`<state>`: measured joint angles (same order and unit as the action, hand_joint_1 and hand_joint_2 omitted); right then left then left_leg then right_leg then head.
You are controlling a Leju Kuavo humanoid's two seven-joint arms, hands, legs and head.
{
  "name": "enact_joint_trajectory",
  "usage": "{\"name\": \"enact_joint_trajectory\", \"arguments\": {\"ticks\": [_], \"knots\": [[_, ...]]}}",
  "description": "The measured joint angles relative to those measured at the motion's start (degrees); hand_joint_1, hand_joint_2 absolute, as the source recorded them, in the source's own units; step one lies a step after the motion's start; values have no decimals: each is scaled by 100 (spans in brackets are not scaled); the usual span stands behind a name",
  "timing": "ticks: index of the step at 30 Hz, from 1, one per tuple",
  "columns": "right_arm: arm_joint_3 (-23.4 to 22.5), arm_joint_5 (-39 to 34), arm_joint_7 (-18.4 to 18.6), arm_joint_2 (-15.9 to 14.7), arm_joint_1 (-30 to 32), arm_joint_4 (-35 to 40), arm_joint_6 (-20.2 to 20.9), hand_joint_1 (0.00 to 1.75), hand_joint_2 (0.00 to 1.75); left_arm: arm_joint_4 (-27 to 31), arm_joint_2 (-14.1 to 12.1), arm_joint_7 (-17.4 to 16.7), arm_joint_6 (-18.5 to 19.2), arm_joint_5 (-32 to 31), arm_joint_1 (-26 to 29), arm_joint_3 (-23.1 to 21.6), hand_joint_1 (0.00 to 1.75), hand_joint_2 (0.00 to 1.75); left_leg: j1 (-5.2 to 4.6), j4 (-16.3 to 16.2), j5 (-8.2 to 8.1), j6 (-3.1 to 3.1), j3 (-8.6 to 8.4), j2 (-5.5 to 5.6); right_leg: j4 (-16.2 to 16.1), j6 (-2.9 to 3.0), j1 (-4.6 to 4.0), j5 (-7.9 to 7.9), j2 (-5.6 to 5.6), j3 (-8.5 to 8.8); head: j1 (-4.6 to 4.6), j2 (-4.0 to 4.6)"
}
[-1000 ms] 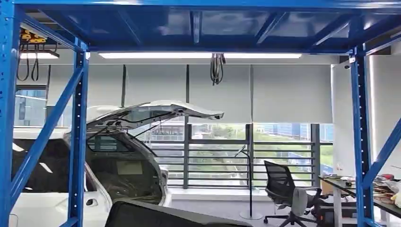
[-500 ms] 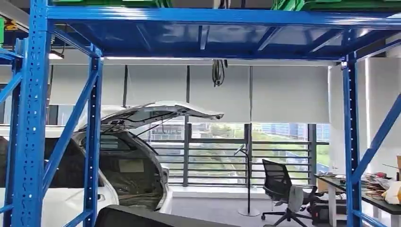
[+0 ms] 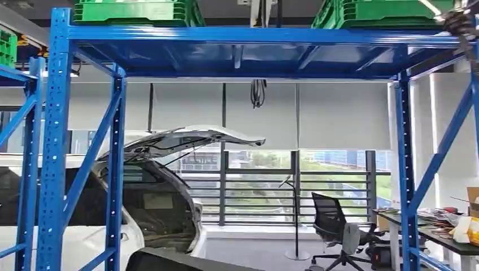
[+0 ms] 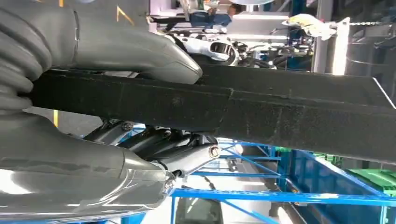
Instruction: Take the parts from the cabinet and place them on the table.
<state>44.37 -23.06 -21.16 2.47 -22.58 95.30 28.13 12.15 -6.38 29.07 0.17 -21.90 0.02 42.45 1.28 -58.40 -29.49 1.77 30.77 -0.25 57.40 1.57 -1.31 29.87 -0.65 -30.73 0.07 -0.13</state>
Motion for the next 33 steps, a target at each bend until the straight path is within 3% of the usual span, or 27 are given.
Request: {"name": "enact_joint_trajectory", "arguments": {"ticks": [3,4,5,7,8,9,10,12,13,14,18,19,20,21,23,24,25,26,27,28,29,30,33], "knots": [[-22,31,-7,0,17,0,9,175,175,0,2,-4,4,-33,10,39,0,175,4,40,14,-117,45,-3,39,-81,7,-25,8,-62,-2,-2],[-33,35,-7,-2,15,0,9,175,175,0,2,-2,15,-44,2,52,0,175,14,49,38,-158,59,-14,114,-130,21,79,36,-91,-2,0],[-42,50,-7,-2,8,0,9,175,175,0,2,-2,26,-59,-7,61,0,175,14,48,55,-195,77,-13,345,-162,33,261,42,-183,-2,0],[-42,79,-7,-13,10,-4,9,175,175,0,2,-2,42,-96,-6,92,0,175,3,46,83,-242,129,3,1246,-200,68,725,43,-580,-2,0],[-41,98,-7,-22,14,-15,9,175,175,0,2,-2,42,-107,-3,107,0,175,-3,45,95,-253,151,10,1668,-209,81,869,42,-765,-2,0],[-42,122,-7,-33,16,-31,9,175,175,0,2,-2,44,-111,4,120,0,175,-6,44,108,-256,165,33,1857,-214,90,871,43,-839,-2,0],[-44,142,-7,-41,15,-50,9,175,175,0,4,-2,44,-118,8,135,0,175,-6,44,115,-250,167,65,1734,-213,92,733,44,-763,-2,0],[-44,153,-7,-52,1,-70,9,175,175,0,4,-2,46,-127,-4,146,0,175,-5,44,127,-237,157,146,875,-191,92,244,93,-315,-2,0],[-46,153,-7,-57,-15,-70,11,175,175,0,4,-2,46,-129,-13,146,0,175,2,43,134,-226,149,185,330,-160,92,-22,249,-53,0,0],[-55,151,-7,-63,-28,-77,17,175,175,0,9,-4,46,-146,-29,149,0,175,-10,46,154,-193,177,221,111,-125,92,20,450,66,2,0],[-66,170,-7,-96,-84,-122,35,175,175,0,11,-44,44,-181,-18,175,0,175,26,59,248,-48,283,380,23,-96,68,-10,286,24,-2,0],[-66,181,-7,-98,-112,-131,35,175,175,0,11,-52,44,-205,-17,199,0,175,41,9,174,-48,326,348,-80,-32,123,-45,217,38,2,0],[-63,199,-7,-103,-135,-147,35,175,175,0,13,-55,44,-214,-11,221,0,175,11,-159,9,-41,417,217,-110,12,111,-69,172,31,0,0],[-63,221,-9,-120,-149,-164,35,175,175,0,11,-61,44,-216,-23,240,0,175,0,-510,-209,-34,574,164,-108,28,109,-79,121,12,2,0],[-65,297,-13,-166,-144,-207,31,175,175,0,13,-68,44,-229,-31,262,0,175,2,-1381,-573,-3,941,131,-102,42,83,-83,-8,-7,2,0],[-61,345,-13,-190,-144,-227,29,175,175,0,15,-68,46,-247,-30,278,0,175,1,-1634,-616,5,1042,122,-96,42,70,-83,-62,-16,2,0],[-59,374,-24,-219,-143,-245,13,175,175,0,17,-70,46,-273,-10,291,0,175,2,-1611,-537,9,1004,108,-89,43,66,-81,-116,-16,2,0],[-55,442,-46,-249,-142,-254,0,175,175,0,17,-70,46,-284,7,299,0,175,1,-1308,-337,10,837,84,-79,44,63,-76,-166,-17,2,0],[-50,492,-61,-276,-141,-254,-7,175,175,0,15,-68,46,-302,15,308,0,175,0,-859,-99,6,600,35,-66,37,63,-64,-215,-14,2,0],[-48,538,-81,-313,-141,-251,-18,175,175,0,15,-66,46,-328,13,321,0,175,-4,-344,141,-7,336,-90,-45,18,63,-49,-260,-12,2,0],[-46,588,-107,-343,-140,-251,-18,175,175,0,17,-66,44,-332,6,326,0,175,-32,-70,140,-12,200,-280,-29,-4,45,-33,-301,-27,2,0],[-44,625,-122,-381,-138,-249,-18,175,175,0,17,-63,42,-337,-13,334,0,175,-59,37,137,-56,176,-281,29,-34,1,-16,-334,-64,2,0],[-17,732,-136,-455,-136,-236,-22,175,175,0,17,-61,15,-378,34,402,0,175,-83,8,140,-138,248,-157,22,-73,9,-29,-476,-73,0,0]]}}
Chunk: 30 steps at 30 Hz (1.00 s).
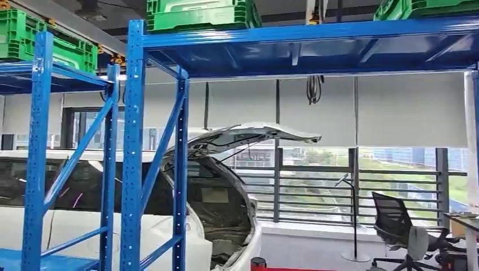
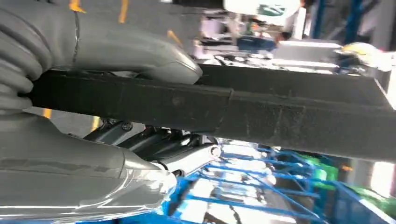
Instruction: Take the parts from the cabinet and place them on the table.
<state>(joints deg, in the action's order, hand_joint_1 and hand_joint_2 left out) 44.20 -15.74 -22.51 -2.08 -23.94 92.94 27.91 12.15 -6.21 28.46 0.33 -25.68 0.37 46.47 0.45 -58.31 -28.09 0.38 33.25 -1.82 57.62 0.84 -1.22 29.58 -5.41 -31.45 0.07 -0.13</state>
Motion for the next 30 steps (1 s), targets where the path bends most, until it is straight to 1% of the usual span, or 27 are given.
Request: {"name": "enact_joint_trajectory", "arguments": {"ticks": [1,2,3,4,6,7,8,9,10,11,12,13,15,16,17,18,19,20,21,22,23,24,25,26,27,28,30], "knots": [[4,9,-9,-4,-7,0,0,175,175,0,0,0,-2,-7,18,9,0,175,19,25,25,-38,-7,32,18,-32,-3,29,-21,-7,0,0],[22,41,-26,-24,-16,13,-17,175,175,0,0,-2,-7,-28,21,24,0,175,43,29,41,-64,1,62,104,-80,33,138,204,-26,0,0],[33,61,-31,-42,-22,28,-31,175,175,0,0,-9,-9,-41,5,33,0,175,54,29,51,-82,8,110,383,-103,48,345,386,-132,0,0],[42,87,-31,-66,-31,31,-33,175,175,0,0,-11,-9,-55,-14,46,0,175,56,29,61,-97,13,163,836,-121,65,590,458,-325,0,0],[80,198,-31,-144,-38,28,-48,175,175,0,4,-87,-9,-115,-28,72,0,175,53,26,71,-110,27,272,1677,-135,76,889,486,-699,0,0],[103,232,-31,-171,-45,28,-48,175,175,0,9,-107,-13,-142,-23,81,0,175,53,25,74,-114,29,330,1792,-135,76,855,490,-758,0,0],[142,299,-31,-214,-62,24,-48,175,175,0,11,-151,-15,-172,-20,102,0,175,53,24,76,-112,27,388,1612,-124,76,692,501,-676,0,0],[168,330,-28,-240,-88,22,-48,175,175,0,18,-179,-15,-205,-17,127,0,175,53,23,80,-108,24,448,1203,-109,76,438,532,-484,0,0],[195,345,-28,-260,-127,22,-48,175,175,0,26,-188,-15,-223,-19,142,0,175,54,22,84,-102,17,510,708,-86,76,170,600,-249,0,0],[219,352,-28,-282,-175,20,-46,175,175,0,39,-195,-15,-256,-25,153,0,175,60,22,90,-92,19,567,253,-61,79,-43,793,-41,0,0],[249,352,-28,-319,-213,9,-44,175,175,0,57,-203,-13,-262,-45,159,0,175,34,7,102,-61,55,612,106,-26,94,-11,1013,15,0,0],[264,354,-26,-347,-233,2,-39,175,175,0,61,-223,-13,-292,-57,162,0,175,69,-1,131,-21,97,688,57,-25,87,-6,950,23,2,0],[302,356,-26,-393,-244,-28,-35,175,175,0,81,-234,7,-351,-33,162,0,175,97,16,175,48,156,787,55,10,68,12,857,1,2,0],[319,356,-26,-402,-254,-35,-28,175,175,0,85,-238,9,-367,-17,164,0,175,85,22,175,84,179,811,10,53,98,-20,802,6,0,0],[339,356,-31,-409,-282,-42,-17,175,175,0,92,-247,11,-378,-5,166,0,175,69,-48,81,92,200,586,-22,94,113,-46,723,9,4,0],[363,356,-44,-415,-307,-50,4,175,175,0,92,-245,11,-396,-13,168,0,175,57,-280,-108,113,299,381,-26,124,108,-49,676,3,2,0],[380,356,-46,-433,-311,-59,22,175,175,0,92,-240,11,-404,-45,173,0,175,63,-657,-324,126,461,310,-23,133,95,-47,600,-3,2,0],[404,356,-48,-450,-304,-81,28,175,175,0,92,-232,13,-435,-68,179,0,175,65,-1152,-548,141,675,280,-22,135,85,-46,505,-8,2,0],[437,358,-50,-468,-309,-105,39,175,175,0,92,-221,31,-455,-76,183,0,175,65,-1516,-674,153,829,270,-17,139,77,-44,432,-19,2,0],[463,358,-55,-476,-310,-123,42,175,175,0,92,-210,31,-459,-76,194,0,175,66,-1675,-679,159,881,262,-13,139,71,-43,365,-24,2,0],[481,367,-57,-483,-312,-138,48,175,175,0,92,-203,31,-470,-61,216,0,175,64,-1575,-580,163,807,254,-11,139,65,-42,310,-23,2,0],[507,374,-72,-492,-329,-157,68,175,175,0,92,-195,28,-481,-48,249,0,175,61,-1214,-367,155,605,229,-8,135,62,-39,248,-22,2,0],[525,376,-79,-494,-362,-164,77,175,175,0,87,-190,28,-487,-46,269,0,175,55,-711,-121,139,332,162,-1,125,61,-31,201,-19,2,0],[542,376,-85,-496,-403,-164,81,175,175,0,85,-186,28,-487,-53,284,0,175,35,-206,96,105,59,-43,4,112,55,-21,155,-8,2,0],[553,380,-94,-498,-425,-164,81,175,175,0,85,-186,28,-485,-75,306,0,175,-35,-26,21,89,-38,-209,9,90,13,-9,110,-15,2,0],[560,382,-105,-509,-443,-164,77,175,175,0,87,-179,28,-485,-102,326,0,175,-33,41,32,38,-22,-181,31,75,0,-5,59,-31,0,0],[579,411,-133,-516,-426,-166,44,175,175,0,87,-181,28,-492,-76,361,0,175,-56,24,44,-4,6,-71,21,47,10,-13,-57,-22,2,0]]}}
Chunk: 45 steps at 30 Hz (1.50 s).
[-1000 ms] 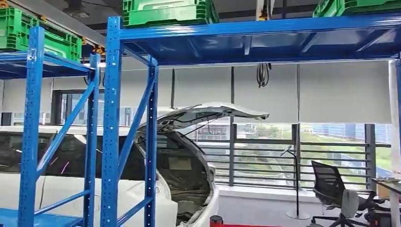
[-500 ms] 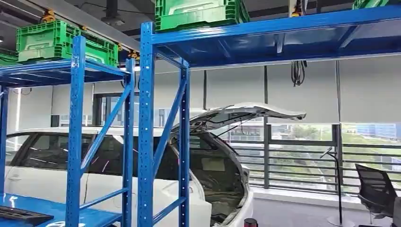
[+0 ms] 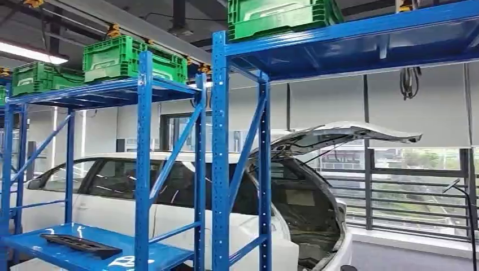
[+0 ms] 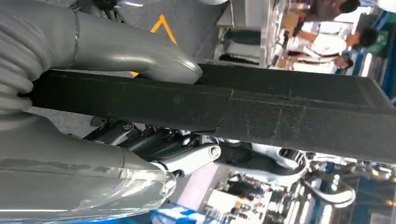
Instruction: Take the parts from the cabinet and place them on the table.
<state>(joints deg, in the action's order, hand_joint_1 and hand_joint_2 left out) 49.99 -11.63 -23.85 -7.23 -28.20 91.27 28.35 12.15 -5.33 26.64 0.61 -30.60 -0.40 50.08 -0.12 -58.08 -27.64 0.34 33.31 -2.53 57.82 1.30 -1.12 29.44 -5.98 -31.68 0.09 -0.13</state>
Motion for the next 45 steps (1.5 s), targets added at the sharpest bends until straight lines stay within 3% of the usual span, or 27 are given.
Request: {"name": "enact_joint_trajectory", "arguments": {"ticks": [2,3,4,5,7,9,11,12,13,16,17,19,21,23,24,26,27,28,32,34,36,37,39,41,42,43,45], "knots": [[0,24,-50,-17,31,7,-50,175,175,0,2,-4,-6,-26,43,44,0,175,49,50,46,-80,-25,86,14,-72,16,68,-1,11,0,0],[0,28,-72,-50,34,11,-68,175,175,0,9,-7,-9,-39,51,55,0,175,61,52,57,-102,-14,126,187,-113,41,215,263,-42,-4,0],[-2,28,-94,-81,47,13,-72,175,175,0,9,-13,-20,-61,42,61,0,175,71,51,69,-125,-7,179,582,-134,61,460,438,-210,-4,0],[-2,31,-96,-120,71,11,-74,175,175,0,9,-15,-33,-63,32,68,0,175,74,50,76,-137,4,241,1080,-154,76,692,514,-429,-4,0],[-2,39,-105,-199,152,11,-85,175,175,0,13,-55,-44,-94,30,83,0,175,73,44,84,-147,14,360,1777,-175,86,890,548,-751,-2,0],[-13,78,-137,-284,243,28,-137,175,175,0,13,-68,-46,-151,40,111,0,175,74,42,88,-143,4,492,1473,-182,88,567,567,-613,-2,0],[-64,155,-181,-389,312,114,-194,175,175,0,13,-68,-42,-241,44,140,0,175,74,37,93,-133,-11,627,445,-152,97,22,730,-134,-2,0],[-77,186,-205,-431,326,142,-216,175,175,2,11,-68,-35,-273,40,144,0,175,69,34,99,-114,11,670,132,-125,108,-48,1003,-11,-2,0],[-90,201,-219,-450,350,179,-232,175,175,4,2,-87,-35,-304,21,149,0,175,51,9,108,-86,42,737,24,-118,129,-34,1005,35,-2,0],[-120,284,-218,-485,396,245,-258,175,175,4,-24,-148,-35,-365,50,207,0,175,91,37,170,14,114,875,14,-70,92,-30,874,11,-2,0],[-129,291,-218,-485,397,267,-267,175,175,4,-59,-171,-35,-376,53,227,0,175,99,5,120,26,133,842,-41,-13,149,-66,791,19,-2,0],[-164,313,-236,-485,437,310,-306,175,175,9,-83,-203,-35,-413,36,234,0,175,69,-439,-222,82,329,459,-40,33,139,-70,675,10,-2,0],[-171,356,-247,-498,494,313,-334,175,175,17,-90,-232,-31,-446,-4,238,0,175,85,-1353,-641,124,724,356,-38,39,131,-65,506,1,-2,0],[-171,396,-267,-503,565,313,-365,175,175,17,-87,-265,-9,-494,2,238,0,175,107,-1659,-656,147,832,334,-37,37,131,-63,377,0,-2,0],[-171,437,-278,-505,591,313,-378,175,175,17,-87,-295,-9,-533,18,240,0,175,118,-1437,-498,156,712,313,-34,34,131,-57,319,0,0,0],[-173,494,-315,-511,634,315,-380,175,175,37,-98,-319,-13,-608,26,243,0,175,120,-480,-16,149,199,155,-28,5,133,-37,212,20,-2,0],[-173,520,-330,-511,643,328,-380,175,175,48,-101,-326,-11,-654,8,243,0,175,108,-71,71,136,-4,-68,-24,-22,118,-22,162,30,0,0],[-173,535,-337,-520,643,337,-378,175,175,48,-105,-332,-7,-691,-20,243,0,175,44,30,33,109,-40,-129,7,-54,72,-2,122,13,-2,0],[-173,544,-341,-527,607,348,-363,175,175,50,-107,-345,2,-752,-13,243,0,175,44,36,61,-50,3,61,-10,-170,80,12,-71,38,-4,0],[-181,546,-341,-529,564,358,-345,175,175,52,-120,-341,9,-793,-38,243,0,175,77,41,85,-111,18,148,343,-219,124,305,383,-91,-2,0],[-190,553,-330,-540,558,348,-334,175,175,55,-120,-339,15,-850,-94,243,0,175,74,37,98,-135,28,285,1274,-235,124,741,527,-507,-2,0],[-190,560,-319,-542,557,334,-326,175,175,55,-120,-339,22,-879,-108,243,0,175,63,34,104,-145,34,351,1658,-234,124,847,544,-694,-2,0],[-188,564,-312,-542,540,308,-317,175,175,55,-122,-339,24,-920,-109,243,0,175,50,28,106,-147,32,477,1627,-216,121,655,564,-705,-2,0],[-188,564,-310,-542,497,299,-313,175,175,57,-125,-339,24,-957,-116,243,0,175,43,25,107,-145,18,615,717,-169,120,106,659,-301,-2,0],[-188,562,-310,-542,471,297,-312,175,175,57,-122,-308,41,-988,-124,243,0,175,55,25,108,-143,26,675,248,-133,120,-129,887,-102,-2,0],[-188,557,-310,-549,462,293,-315,175,175,57,-120,-288,70,-1016,-146,243,0,175,35,5,120,-117,61,725,124,-93,131,-97,1099,-62,-2,0],[-190,549,-312,-570,467,293,-315,175,175,57,-120,-247,81,-1045,-165,240,0,175,88,2,164,-50,141,848,20,-96,105,-82,1002,-48,-2,0]]}}
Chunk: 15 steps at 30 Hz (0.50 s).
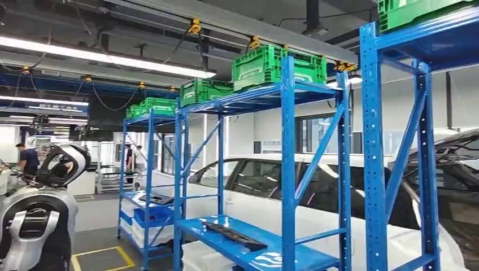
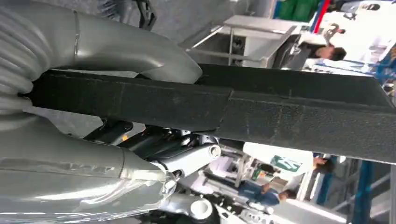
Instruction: Take the parts from the cabinet and place them on the table.
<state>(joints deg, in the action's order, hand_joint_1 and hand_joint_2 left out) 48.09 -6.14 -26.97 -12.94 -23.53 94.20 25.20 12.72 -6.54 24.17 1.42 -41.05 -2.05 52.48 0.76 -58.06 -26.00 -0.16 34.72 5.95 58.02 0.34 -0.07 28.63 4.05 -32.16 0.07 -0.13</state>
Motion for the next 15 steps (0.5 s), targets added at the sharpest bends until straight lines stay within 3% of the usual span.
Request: {"name": "enact_joint_trajectory", "arguments": {"ticks": [2,4,5,7,8,9,10,12,13,14,15], "knots": [[-2,0,-2,-17,2,2,-2,175,175,0,-4,22,26,-42,37,-2,0,175,-8,23,30,64,28,122,-47,51,28,-26,-110,11,-2,0],[-4,4,-20,-17,12,13,-15,175,175,2,-2,24,26,-55,36,-7,0,175,-24,-215,-200,122,124,-335,-99,95,54,-51,-241,42,2,0],[-7,9,-28,-24,27,15,-22,175,175,2,-2,24,26,-61,3,-4,0,175,-2,-577,-411,162,290,-438,-98,109,54,-45,-318,44,0,0],[-7,44,-37,-44,91,13,-39,175,175,2,2,-11,22,-96,-27,-7,0,175,35,-1447,-766,226,699,-502,-96,112,53,-39,-486,38,0,0],[-5,61,-46,-46,119,13,-39,175,175,2,9,-31,22,-109,-20,-7,0,175,59,-1663,-780,248,796,-518,-95,109,55,-37,-554,37,0,0],[-7,77,-52,-46,133,15,-42,175,175,2,9,-48,20,-111,5,-7,0,175,85,-1569,-666,273,740,-539,-94,100,56,-32,-615,38,2,0],[-7,83,-52,-46,134,15,-48,175,175,2,-2,-53,9,-111,16,-2,0,175,99,-1251,-468,291,578,-566,-88,85,61,-22,-667,41,0,0],[-11,98,-52,-46,133,39,-59,175,175,4,-11,-53,2,-114,8,2,0,175,104,-302,-23,309,68,-766,-66,28,77,15,-773,72,0,0],[-13,101,-52,-46,132,66,-63,175,175,4,-7,-53,4,-114,-12,4,0,175,57,-58,-71,307,-66,-987,-48,-16,44,42,-813,72,0,0],[-24,103,-52,-46,123,94,-68,175,175,7,-9,-53,4,-114,-34,15,0,175,47,-19,-58,185,-48,-936,-19,-51,15,59,-849,59,-2,0],[-26,103,-55,-37,112,107,-70,175,175,7,-9,-50,7,-111,-28,33,0,175,29,-31,-62,151,-26,-895,-27,-78,15,59,-907,77,0,0]]}}
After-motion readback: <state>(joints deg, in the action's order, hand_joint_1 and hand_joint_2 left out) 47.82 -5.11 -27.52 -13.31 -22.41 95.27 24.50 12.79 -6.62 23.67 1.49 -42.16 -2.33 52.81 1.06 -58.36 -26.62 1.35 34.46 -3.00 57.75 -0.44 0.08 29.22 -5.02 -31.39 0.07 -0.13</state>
